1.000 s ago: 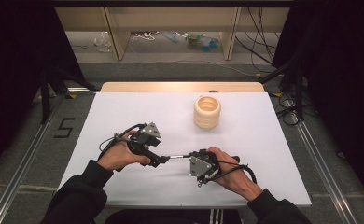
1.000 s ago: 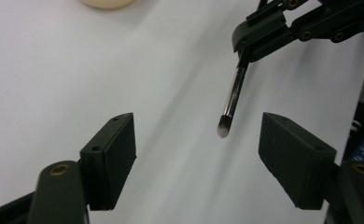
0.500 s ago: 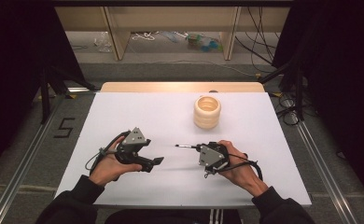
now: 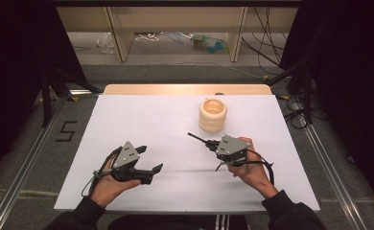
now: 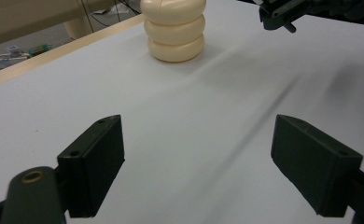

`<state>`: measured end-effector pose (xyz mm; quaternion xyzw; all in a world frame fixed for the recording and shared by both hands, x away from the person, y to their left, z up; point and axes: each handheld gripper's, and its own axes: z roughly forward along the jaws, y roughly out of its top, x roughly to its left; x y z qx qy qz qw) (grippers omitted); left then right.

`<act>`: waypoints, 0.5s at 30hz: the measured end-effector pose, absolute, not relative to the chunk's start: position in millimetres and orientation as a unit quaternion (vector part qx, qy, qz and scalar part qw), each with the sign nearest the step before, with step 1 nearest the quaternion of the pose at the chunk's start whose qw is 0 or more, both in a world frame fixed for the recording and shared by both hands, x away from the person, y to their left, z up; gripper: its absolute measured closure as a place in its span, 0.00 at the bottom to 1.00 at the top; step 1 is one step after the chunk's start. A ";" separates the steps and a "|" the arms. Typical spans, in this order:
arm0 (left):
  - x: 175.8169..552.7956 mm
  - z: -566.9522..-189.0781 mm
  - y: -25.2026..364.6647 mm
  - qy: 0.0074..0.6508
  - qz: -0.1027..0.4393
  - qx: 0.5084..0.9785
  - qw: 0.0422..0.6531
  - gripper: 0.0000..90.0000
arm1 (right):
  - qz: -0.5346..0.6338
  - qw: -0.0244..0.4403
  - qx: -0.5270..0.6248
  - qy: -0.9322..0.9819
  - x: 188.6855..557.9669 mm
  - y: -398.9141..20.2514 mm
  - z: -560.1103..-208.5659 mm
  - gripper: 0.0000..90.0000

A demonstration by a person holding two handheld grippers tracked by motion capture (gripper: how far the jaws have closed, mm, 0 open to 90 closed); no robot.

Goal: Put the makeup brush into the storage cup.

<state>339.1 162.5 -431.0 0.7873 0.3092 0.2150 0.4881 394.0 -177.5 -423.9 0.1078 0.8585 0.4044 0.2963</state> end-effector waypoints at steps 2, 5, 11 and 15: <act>336.9 -432.0 163.3 0.311 0.217 0.784 0.492 0.19 | 0.424 0.287 0.125 0.850 396.0 -180.7 -423.4 0.93; 334.3 -433.5 164.4 0.313 0.219 0.780 0.496 0.19 | 0.450 0.270 0.148 0.838 398.2 -185.3 -422.4 0.93; 330.2 -434.9 166.7 0.314 0.232 0.773 0.500 0.19 | 0.506 0.233 0.197 0.807 403.6 -192.9 -422.5 0.93; 328.5 -435.6 169.8 0.331 0.237 0.753 0.518 0.19 | 0.535 0.213 0.217 0.788 406.1 -196.3 -422.9 0.93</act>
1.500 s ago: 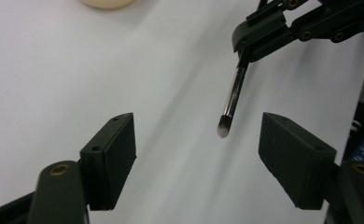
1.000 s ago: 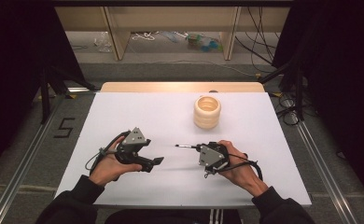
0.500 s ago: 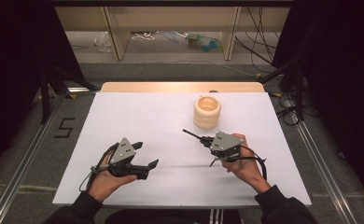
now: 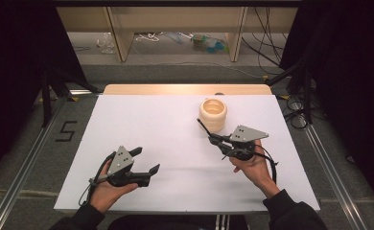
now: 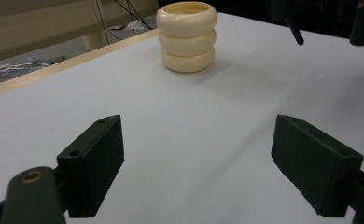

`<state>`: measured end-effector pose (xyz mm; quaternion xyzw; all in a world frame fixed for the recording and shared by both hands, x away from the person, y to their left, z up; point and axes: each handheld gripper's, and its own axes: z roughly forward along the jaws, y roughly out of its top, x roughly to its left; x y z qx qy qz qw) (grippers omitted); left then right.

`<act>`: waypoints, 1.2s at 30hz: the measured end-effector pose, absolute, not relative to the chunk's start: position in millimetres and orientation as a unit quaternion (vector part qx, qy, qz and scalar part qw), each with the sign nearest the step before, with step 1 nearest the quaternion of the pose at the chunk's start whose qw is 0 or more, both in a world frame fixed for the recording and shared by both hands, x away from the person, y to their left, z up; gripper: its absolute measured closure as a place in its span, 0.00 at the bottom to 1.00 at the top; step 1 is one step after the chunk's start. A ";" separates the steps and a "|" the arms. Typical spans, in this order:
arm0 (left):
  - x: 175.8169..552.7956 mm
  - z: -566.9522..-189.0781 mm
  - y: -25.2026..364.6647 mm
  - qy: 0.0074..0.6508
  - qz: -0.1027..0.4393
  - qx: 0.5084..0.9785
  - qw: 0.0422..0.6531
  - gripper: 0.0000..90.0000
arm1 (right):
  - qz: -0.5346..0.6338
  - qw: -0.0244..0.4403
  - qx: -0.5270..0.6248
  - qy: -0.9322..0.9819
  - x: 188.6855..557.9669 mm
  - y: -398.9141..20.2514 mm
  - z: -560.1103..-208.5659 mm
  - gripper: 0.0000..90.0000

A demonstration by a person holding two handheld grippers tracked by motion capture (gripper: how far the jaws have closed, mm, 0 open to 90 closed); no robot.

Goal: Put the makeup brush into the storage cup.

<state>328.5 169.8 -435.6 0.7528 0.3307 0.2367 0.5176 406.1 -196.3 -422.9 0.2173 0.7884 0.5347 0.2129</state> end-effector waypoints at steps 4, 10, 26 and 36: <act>328.7 -435.1 173.7 0.341 0.245 0.744 0.521 0.19 | 0.546 0.212 0.222 0.780 408.0 -198.7 -422.8 0.93; 328.4 -436.1 173.7 0.334 0.248 0.746 0.520 0.19 | 0.546 0.217 0.229 0.776 409.6 -199.6 -422.8 0.93; 330.4 -436.3 179.8 0.337 0.256 0.739 0.525 0.18 | 0.549 0.219 0.231 0.773 410.2 -200.4 -421.2 0.93; 330.4 -435.7 189.2 0.345 0.267 0.734 0.520 0.18 | 0.550 0.215 0.237 0.772 409.7 -202.2 -419.4 0.93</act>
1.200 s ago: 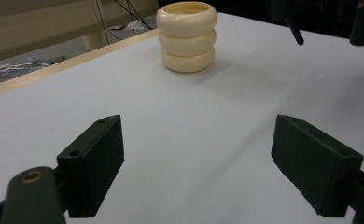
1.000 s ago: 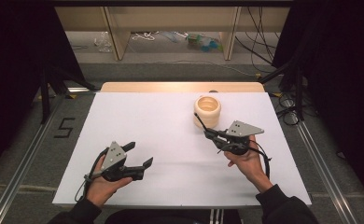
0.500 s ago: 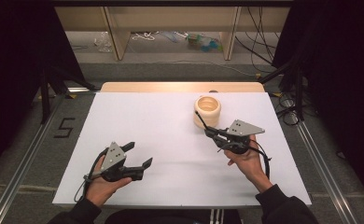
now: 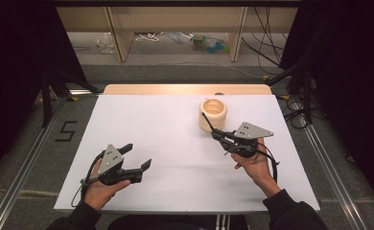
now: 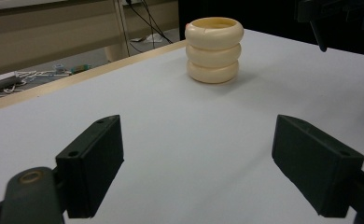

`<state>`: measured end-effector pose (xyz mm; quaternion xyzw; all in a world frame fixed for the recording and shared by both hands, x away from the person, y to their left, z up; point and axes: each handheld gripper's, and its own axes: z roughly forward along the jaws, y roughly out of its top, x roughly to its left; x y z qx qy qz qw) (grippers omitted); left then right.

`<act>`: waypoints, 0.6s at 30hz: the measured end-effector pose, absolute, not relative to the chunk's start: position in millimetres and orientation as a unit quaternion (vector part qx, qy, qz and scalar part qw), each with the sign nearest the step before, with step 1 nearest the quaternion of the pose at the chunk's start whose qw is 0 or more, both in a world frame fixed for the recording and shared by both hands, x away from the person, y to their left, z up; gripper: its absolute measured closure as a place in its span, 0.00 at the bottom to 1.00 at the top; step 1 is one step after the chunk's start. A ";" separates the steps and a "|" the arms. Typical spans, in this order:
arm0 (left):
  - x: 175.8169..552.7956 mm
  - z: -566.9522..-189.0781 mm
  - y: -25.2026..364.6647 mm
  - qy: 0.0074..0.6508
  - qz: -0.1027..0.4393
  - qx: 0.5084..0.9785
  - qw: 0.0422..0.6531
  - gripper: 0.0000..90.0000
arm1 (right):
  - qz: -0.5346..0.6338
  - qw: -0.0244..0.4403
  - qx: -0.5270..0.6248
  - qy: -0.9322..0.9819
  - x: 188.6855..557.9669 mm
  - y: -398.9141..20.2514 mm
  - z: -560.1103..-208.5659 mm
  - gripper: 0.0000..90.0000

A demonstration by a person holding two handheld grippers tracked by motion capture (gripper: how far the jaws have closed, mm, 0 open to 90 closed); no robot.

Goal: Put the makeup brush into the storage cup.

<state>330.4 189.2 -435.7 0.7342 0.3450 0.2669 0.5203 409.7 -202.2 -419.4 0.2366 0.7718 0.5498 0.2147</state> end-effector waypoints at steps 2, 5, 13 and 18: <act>330.2 -436.0 190.4 0.344 0.269 0.737 0.516 0.18 | 0.553 0.222 0.238 0.767 410.0 -201.8 -420.1 0.93; 329.9 -435.8 191.8 0.346 0.270 0.736 0.516 0.18 | 0.554 0.223 0.238 0.766 410.1 -201.8 -420.0 0.93; 328.8 -435.3 196.0 0.348 0.272 0.735 0.514 0.18 | 0.554 0.223 0.237 0.766 413.3 -203.5 -418.8 0.93; 329.5 -435.1 195.7 0.350 0.273 0.732 0.516 0.19 | 0.560 0.236 0.241 0.757 419.3 -204.0 -418.2 0.93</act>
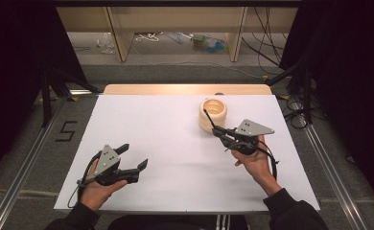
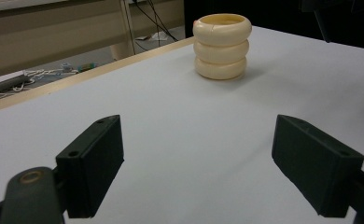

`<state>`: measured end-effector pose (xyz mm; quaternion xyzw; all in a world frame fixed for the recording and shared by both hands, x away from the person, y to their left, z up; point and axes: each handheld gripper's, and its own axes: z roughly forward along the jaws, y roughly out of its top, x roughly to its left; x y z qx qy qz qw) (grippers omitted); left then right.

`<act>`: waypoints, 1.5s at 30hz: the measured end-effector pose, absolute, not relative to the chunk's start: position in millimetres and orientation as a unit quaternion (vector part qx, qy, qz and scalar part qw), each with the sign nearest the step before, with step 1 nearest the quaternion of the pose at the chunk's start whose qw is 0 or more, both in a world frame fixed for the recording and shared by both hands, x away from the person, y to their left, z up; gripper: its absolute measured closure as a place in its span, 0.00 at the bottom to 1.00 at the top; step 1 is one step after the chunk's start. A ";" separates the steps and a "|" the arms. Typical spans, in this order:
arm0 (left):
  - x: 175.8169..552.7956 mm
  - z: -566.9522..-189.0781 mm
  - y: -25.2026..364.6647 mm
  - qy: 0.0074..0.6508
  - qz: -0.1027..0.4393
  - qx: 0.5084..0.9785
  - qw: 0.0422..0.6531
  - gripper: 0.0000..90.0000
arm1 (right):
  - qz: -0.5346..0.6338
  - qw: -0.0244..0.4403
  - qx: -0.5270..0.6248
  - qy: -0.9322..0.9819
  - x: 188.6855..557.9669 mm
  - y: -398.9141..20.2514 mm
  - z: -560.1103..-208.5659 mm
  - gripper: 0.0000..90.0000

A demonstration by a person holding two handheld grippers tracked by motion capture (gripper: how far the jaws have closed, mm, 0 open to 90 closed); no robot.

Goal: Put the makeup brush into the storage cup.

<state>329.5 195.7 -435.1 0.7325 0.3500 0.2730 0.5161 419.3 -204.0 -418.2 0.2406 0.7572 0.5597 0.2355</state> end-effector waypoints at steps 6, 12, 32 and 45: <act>329.7 -435.2 195.2 0.350 0.271 0.732 0.517 0.19 | 0.558 0.240 0.251 0.754 427.5 -205.7 -412.3 0.93; 329.9 -433.7 194.1 0.349 0.268 0.730 0.522 0.19 | 0.561 0.245 0.260 0.747 437.0 -209.1 -408.7 0.93; 328.7 -432.7 191.0 0.345 0.270 0.728 0.527 0.19 | 0.569 0.267 0.300 0.718 476.7 -218.4 -396.4 0.93; 329.0 -432.8 190.9 0.347 0.272 0.730 0.523 0.19 | 0.575 0.281 0.313 0.702 496.5 -218.2 -383.7 0.93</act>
